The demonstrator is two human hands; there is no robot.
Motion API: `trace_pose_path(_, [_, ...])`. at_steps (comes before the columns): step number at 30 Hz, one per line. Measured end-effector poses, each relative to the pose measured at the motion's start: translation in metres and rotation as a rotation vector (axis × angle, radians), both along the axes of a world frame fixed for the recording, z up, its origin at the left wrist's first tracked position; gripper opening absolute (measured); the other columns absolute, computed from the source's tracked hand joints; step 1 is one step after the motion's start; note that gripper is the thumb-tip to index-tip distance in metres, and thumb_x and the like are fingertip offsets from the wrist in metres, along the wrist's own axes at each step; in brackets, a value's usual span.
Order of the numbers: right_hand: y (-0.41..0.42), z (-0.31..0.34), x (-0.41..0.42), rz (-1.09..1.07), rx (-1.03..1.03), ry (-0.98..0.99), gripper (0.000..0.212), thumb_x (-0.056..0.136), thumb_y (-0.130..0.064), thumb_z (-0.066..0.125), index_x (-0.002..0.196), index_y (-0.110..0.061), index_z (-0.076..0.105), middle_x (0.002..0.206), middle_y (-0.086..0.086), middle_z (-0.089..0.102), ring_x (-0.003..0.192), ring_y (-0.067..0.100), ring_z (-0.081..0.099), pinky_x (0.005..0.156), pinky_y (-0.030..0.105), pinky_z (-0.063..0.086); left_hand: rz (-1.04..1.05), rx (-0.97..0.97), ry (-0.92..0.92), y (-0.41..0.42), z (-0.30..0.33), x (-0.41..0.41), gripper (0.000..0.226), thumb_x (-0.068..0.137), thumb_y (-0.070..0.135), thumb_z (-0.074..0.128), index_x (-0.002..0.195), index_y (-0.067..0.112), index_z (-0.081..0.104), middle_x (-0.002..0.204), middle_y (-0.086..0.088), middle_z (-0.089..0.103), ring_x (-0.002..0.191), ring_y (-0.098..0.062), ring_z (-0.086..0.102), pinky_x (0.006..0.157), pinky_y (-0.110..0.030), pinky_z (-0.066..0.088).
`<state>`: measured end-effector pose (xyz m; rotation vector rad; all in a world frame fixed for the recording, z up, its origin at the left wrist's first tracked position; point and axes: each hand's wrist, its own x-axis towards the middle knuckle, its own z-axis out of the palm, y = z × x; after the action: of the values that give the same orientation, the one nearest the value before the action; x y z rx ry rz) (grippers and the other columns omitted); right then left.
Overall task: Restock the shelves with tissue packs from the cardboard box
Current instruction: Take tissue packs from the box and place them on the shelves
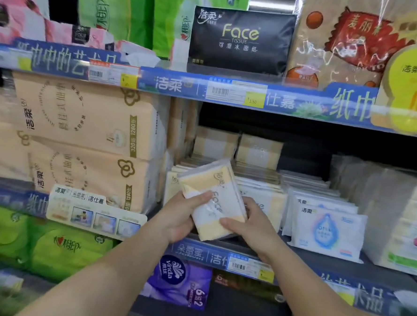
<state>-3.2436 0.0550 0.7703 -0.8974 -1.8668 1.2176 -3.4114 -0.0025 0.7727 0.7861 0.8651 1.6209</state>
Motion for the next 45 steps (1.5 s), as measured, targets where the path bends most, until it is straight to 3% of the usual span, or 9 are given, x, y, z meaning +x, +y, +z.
trace_pose_path(4, [0.002, 0.011, -0.007, -0.096, 0.094, 0.176, 0.052, 0.077, -0.007, 0.077, 0.117, -0.030, 0.052, 0.106, -0.013, 0.057, 0.087, -0.006, 0.059, 0.069, 0.013, 0.051, 0.197, -0.007, -0.013, 0.002, 0.005, -0.028, 0.083, 0.063, 0.004, 0.078, 0.138, 0.011, 0.043, 0.124, -0.014, 0.064, 0.109, -0.030, 0.064, 0.089, -0.049, 0.054])
trace_pose_path(7, [0.006, 0.016, -0.011, -0.093, 0.238, 0.147, 0.055, 0.077, -0.005, 0.078, 0.120, -0.028, 0.054, 0.108, -0.013, 0.060, 0.085, -0.015, 0.058, 0.071, 0.009, 0.050, 0.421, -0.092, 0.389, -0.006, 0.000, -0.035, 0.104, 0.065, 0.005, 0.085, 0.150, 0.022, 0.026, 0.138, -0.004, 0.053, 0.119, -0.023, 0.057, 0.102, -0.044, 0.047])
trace_pose_path(12, [0.009, 0.013, -0.013, 0.035, 0.279, -0.107, 0.078, 0.076, -0.015, 0.081, 0.135, -0.042, 0.040, 0.121, -0.014, 0.055, 0.105, -0.002, 0.057, 0.090, 0.018, 0.049, 0.521, -0.121, 0.893, -0.017, -0.006, -0.030, 0.089, 0.075, 0.014, 0.078, 0.149, 0.022, 0.028, 0.136, 0.010, 0.050, 0.123, -0.014, 0.051, 0.099, -0.027, 0.044])
trace_pose_path(17, [0.001, 0.009, -0.014, -0.133, 0.073, -0.064, 0.081, 0.074, -0.024, 0.082, 0.140, -0.026, 0.036, 0.127, -0.005, 0.052, 0.110, 0.013, 0.054, 0.094, 0.033, 0.049, 0.461, -0.179, 0.785, -0.018, -0.009, -0.032, 0.072, 0.078, 0.006, 0.073, 0.139, 0.026, 0.042, 0.114, 0.004, 0.066, 0.103, -0.014, 0.062, 0.087, -0.029, 0.052])
trace_pose_path(20, [-0.004, 0.004, -0.009, -0.096, -0.051, -0.263, 0.054, 0.084, -0.023, 0.073, 0.131, -0.018, 0.045, 0.124, 0.000, 0.060, 0.104, 0.015, 0.058, 0.080, 0.025, 0.048, 0.440, -0.180, 0.802, -0.020, -0.011, -0.032, 0.058, 0.080, 0.003, 0.070, 0.129, 0.025, 0.049, 0.109, 0.007, 0.065, 0.105, -0.014, 0.061, 0.087, -0.027, 0.049])
trace_pose_path(24, [-0.004, 0.000, -0.027, -0.101, 0.114, -0.544, 0.019, 0.091, -0.020, 0.056, 0.108, -0.010, 0.054, 0.106, 0.007, 0.062, 0.096, 0.022, 0.059, 0.085, 0.037, 0.050, 0.514, -0.164, 0.792, -0.016, -0.017, -0.033, 0.046, 0.082, 0.000, 0.061, 0.121, 0.024, 0.054, 0.104, 0.010, 0.064, 0.103, -0.011, 0.059, 0.081, -0.021, 0.046])
trace_pose_path(30, [-0.003, -0.009, -0.057, -0.186, 0.131, -0.437, 0.027, 0.093, -0.019, 0.054, 0.119, -0.010, 0.055, 0.114, 0.006, 0.061, 0.095, 0.020, 0.056, 0.073, 0.027, 0.041, 0.626, -0.198, 0.725, -0.002, -0.016, -0.033, 0.064, 0.083, 0.001, 0.048, 0.141, 0.026, 0.040, 0.127, 0.004, 0.059, 0.116, -0.018, 0.054, 0.102, -0.034, 0.045])
trace_pose_path(37, [-0.007, -0.011, -0.052, -0.222, 0.193, -0.448, 0.018, 0.094, -0.027, 0.057, 0.090, -0.011, 0.049, 0.083, 0.000, 0.053, 0.075, 0.016, 0.047, 0.060, 0.026, 0.037, 0.571, -0.224, 0.727, 0.000, -0.015, -0.039, 0.065, 0.081, 0.004, 0.048, 0.142, 0.024, 0.039, 0.126, -0.002, 0.061, 0.115, -0.023, 0.055, 0.100, -0.037, 0.047])
trace_pose_path(45, [-0.010, -0.014, -0.057, -0.272, 0.253, -0.489, 0.034, 0.095, -0.037, 0.054, 0.113, -0.008, 0.054, 0.095, -0.001, 0.052, 0.087, 0.016, 0.048, 0.074, 0.027, 0.036, 0.676, -0.066, 0.848, -0.025, -0.023, -0.023, 0.070, 0.083, 0.000, 0.063, 0.144, 0.014, 0.032, 0.135, -0.003, 0.051, 0.123, -0.015, 0.048, 0.108, -0.029, 0.038])
